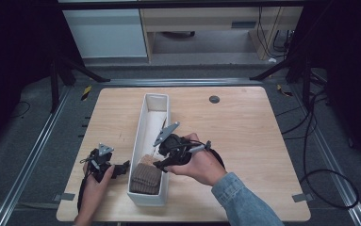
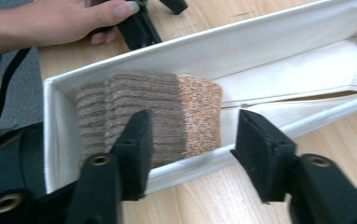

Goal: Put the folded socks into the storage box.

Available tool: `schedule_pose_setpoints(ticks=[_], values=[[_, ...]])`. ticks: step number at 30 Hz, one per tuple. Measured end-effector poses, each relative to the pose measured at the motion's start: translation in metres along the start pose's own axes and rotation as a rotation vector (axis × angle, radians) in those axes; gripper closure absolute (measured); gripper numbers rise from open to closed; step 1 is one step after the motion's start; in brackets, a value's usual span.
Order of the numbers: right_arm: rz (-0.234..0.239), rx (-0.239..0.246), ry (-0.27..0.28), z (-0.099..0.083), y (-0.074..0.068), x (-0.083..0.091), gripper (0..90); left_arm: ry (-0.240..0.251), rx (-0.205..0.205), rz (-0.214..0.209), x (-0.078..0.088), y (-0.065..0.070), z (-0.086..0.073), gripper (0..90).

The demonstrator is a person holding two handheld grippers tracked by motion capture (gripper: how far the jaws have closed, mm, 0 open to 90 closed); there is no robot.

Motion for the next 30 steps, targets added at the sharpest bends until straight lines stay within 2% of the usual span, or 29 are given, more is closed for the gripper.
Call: schedule_pose_setpoints(ticks=[7,10,13,17,21,30], values=[[-0.075,-0.018,0.046,0.0,0.01,0.007,19.6,0.0,0.001,0.0,0.0,0.0,0.0,0.0],[-0.101,-0.036,0.067,0.0,0.015,0.01,11.6,0.0,0.0,0.001,0.0,0.0,0.0,0.0],[-0.15,-0.046,0.106,0.0,0.021,0.015,6.0,0.0,0.0,0.0,0.0,0.0,0.0,0.0],[-0.211,-0.07,0.147,-0.002,0.031,0.023,5.7,0.0,0.001,0.001,0.0,0.0,0.0,0.0],[-0.253,-0.096,0.196,-0.006,0.042,0.036,5.3,0.0,0.002,0.0,0.0,0.0,0.0,0.0],[-0.367,-0.14,0.242,-0.023,0.067,0.063,6.6,-0.002,0.0,0.0,0.0,0.0,0.0,0.0]])
Point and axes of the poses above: each handheld gripper's, and its own axes: x roughly backward along the jaws, z roughly out of its top, y roughly to its right, the point moved 3 cm from there along -x, roughly forward along the jaws, and after that the axes turned 12 degrees about z, right-handed, at the moved point
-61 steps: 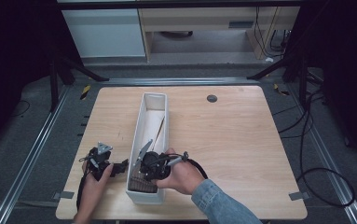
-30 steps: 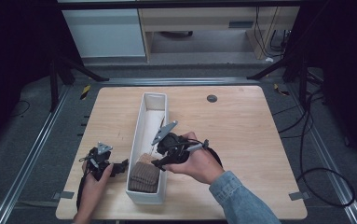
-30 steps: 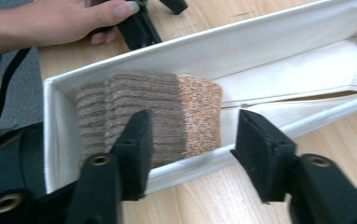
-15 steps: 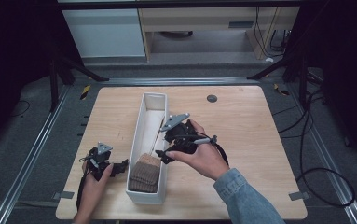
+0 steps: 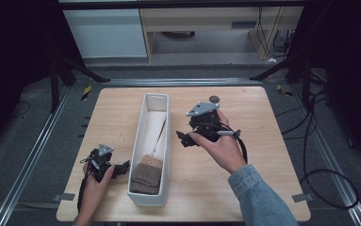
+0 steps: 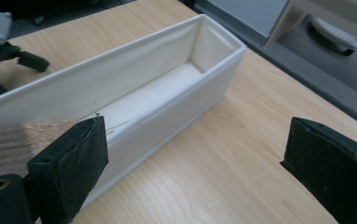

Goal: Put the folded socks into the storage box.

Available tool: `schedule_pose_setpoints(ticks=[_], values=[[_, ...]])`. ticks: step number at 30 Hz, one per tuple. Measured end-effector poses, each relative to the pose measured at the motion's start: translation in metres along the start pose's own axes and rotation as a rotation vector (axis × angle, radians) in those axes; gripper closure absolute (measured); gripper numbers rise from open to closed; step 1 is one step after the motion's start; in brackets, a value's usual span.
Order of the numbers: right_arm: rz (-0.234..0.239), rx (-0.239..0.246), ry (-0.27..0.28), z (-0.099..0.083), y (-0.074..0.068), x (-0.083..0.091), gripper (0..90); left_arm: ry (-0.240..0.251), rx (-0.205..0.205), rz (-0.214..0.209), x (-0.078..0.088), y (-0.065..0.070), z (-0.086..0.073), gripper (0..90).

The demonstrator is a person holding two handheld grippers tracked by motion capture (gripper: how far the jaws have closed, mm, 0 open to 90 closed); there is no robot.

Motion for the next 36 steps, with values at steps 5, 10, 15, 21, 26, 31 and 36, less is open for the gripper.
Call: schedule_pose_setpoints(ticks=[5,10,15,21,26,31,36], values=[[-0.065,0.005,0.0,-0.011,0.014,0.012,9.1,0.0,0.0,0.0,0.0,0.0,0.0,0.0],[-0.116,-0.014,-0.008,-0.025,0.029,0.021,10.8,0.0,0.0,0.0,0.0,0.0,0.0,0.0],[-0.155,-0.038,-0.007,-0.043,0.041,0.03,12.4,0.0,0.0,0.001,0.0,0.0,0.0,0.0],[-0.187,-0.07,-0.015,-0.064,0.054,0.037,14.3,0.0,0.0,0.0,0.0,0.0,0.0,0.0],[-0.2,-0.091,-0.031,-0.082,0.061,0.036,15.1,0.0,0.0,0.001,0.0,0.0,0.0,0.0],[-0.201,-0.122,-0.044,-0.103,0.066,0.032,15.8,0.0,0.0,0.0,0.0,0.0,0.0,0.0],[-0.188,-0.142,-0.059,-0.117,0.066,0.025,15.8,0.0,0.0,0.0,0.0,0.0,0.0,0.0]])
Point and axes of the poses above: each handheld gripper's, and its own axes: x roughly backward along the jaws, z roughly out of its top, y roughly to its right, the point moved 3 cm from there along -x, roughly forward along the jaws, and after that the axes turned 12 degrees about z, right-handed, at the moved point
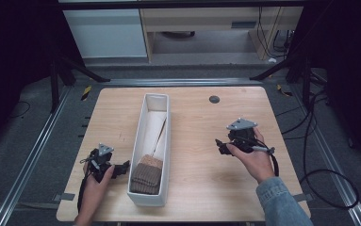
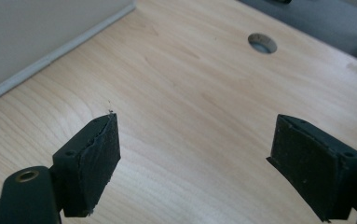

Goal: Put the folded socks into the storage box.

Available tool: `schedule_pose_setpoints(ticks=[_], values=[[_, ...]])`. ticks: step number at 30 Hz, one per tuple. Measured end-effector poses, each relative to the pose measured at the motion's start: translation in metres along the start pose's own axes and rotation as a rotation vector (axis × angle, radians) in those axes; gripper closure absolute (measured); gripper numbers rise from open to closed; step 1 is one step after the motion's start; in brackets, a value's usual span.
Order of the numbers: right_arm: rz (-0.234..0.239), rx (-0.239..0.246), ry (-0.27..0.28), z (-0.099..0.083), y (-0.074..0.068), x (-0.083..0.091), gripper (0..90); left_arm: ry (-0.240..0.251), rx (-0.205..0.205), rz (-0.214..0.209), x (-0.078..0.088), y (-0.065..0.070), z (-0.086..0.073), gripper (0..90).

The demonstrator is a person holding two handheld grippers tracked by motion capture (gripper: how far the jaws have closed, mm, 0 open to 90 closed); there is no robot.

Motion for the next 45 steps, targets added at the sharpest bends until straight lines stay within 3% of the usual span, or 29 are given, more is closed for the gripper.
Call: schedule_pose_setpoints(ticks=[2,12,15,27,45], values=[[0.02,-0.027,-0.019,-0.015,-0.001,-0.009,15.8,0.001,0.0,0.001,0.0,0.0,0.0,0.0],[0.056,-0.075,-0.051,-0.043,-0.008,-0.03,14.3,0.0,0.0,0.0,0.0,0.0,0.0,0.0],[0.064,-0.113,-0.054,-0.05,-0.005,-0.037,13.5,0.0,0.0,0.001,0.0,0.0,0.0,0.0],[-0.001,-0.222,-0.007,-0.068,0.024,-0.041,12.3,0.0,0.0,0.001,0.0,0.0,0.0,0.0],[-0.037,-0.251,-0.046,-0.078,0.031,-0.053,9.1,0.0,0.0,0.0,0.0,0.0,0.0,0.0]])
Point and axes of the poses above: each handheld gripper's, and its own axes: x roughly backward along the jaws, z roughly out of its top, y roughly to its right, the point moved 3 cm from there along -x, roughly forward along the jaws, and after that the axes turned 12 degrees about z, right-handed, at the moved point
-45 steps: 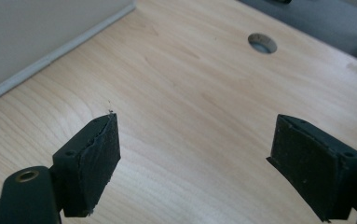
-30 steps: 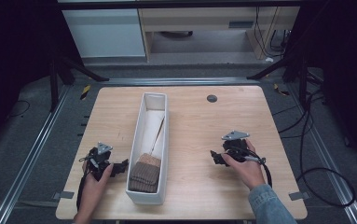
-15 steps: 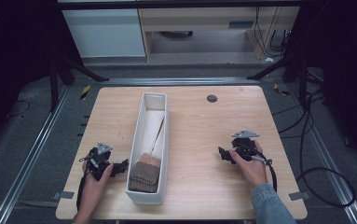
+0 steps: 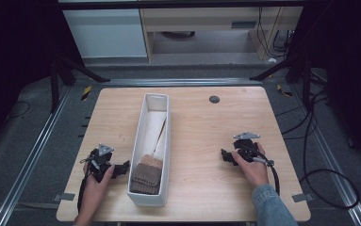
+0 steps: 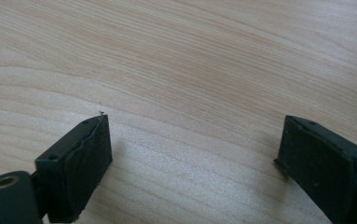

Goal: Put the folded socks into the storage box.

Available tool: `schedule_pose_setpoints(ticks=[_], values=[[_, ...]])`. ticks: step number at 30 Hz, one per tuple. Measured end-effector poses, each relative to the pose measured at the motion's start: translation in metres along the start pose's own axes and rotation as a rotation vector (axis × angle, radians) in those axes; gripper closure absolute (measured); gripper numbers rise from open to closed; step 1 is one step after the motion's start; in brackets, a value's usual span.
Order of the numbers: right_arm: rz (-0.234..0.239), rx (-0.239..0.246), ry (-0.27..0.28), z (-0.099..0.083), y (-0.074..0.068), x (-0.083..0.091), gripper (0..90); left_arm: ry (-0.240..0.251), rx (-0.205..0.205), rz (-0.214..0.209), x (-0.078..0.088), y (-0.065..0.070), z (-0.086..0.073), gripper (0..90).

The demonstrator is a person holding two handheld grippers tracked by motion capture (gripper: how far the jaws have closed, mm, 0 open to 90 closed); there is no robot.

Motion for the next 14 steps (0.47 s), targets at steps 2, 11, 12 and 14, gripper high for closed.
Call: schedule_pose_setpoints(ticks=[2,11,12,14], values=[[-0.007,0.006,0.003,0.0002,0.0007,-0.0008,8.3,0.0,0.0,0.001,0.0,0.0,0.0,0.0],[-0.025,-0.018,0.003,-0.0003,0.0028,-0.0033,0.5,0.0,0.0,0.0,0.0,0.0,0.0,0.0],[-0.029,-0.024,0.003,-0.0002,0.0031,-0.0037,0.4,0.0,0.0,0.0,0.0,0.0,0.0,0.0],[-0.028,-0.025,0.003,-0.0002,0.003,-0.0037,0.4,0.0,0.0,0.0,0.0,0.0,0.0,0.0]])
Point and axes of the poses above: each handheld gripper's, and its own axes: x roughly backward along the jaws, z roughly out of its top, y roughly to its right, the point moved 3 cm from there along -x, roughly forward along the jaws, and after that the axes turned 12 degrees about z, right-handed, at the moved point
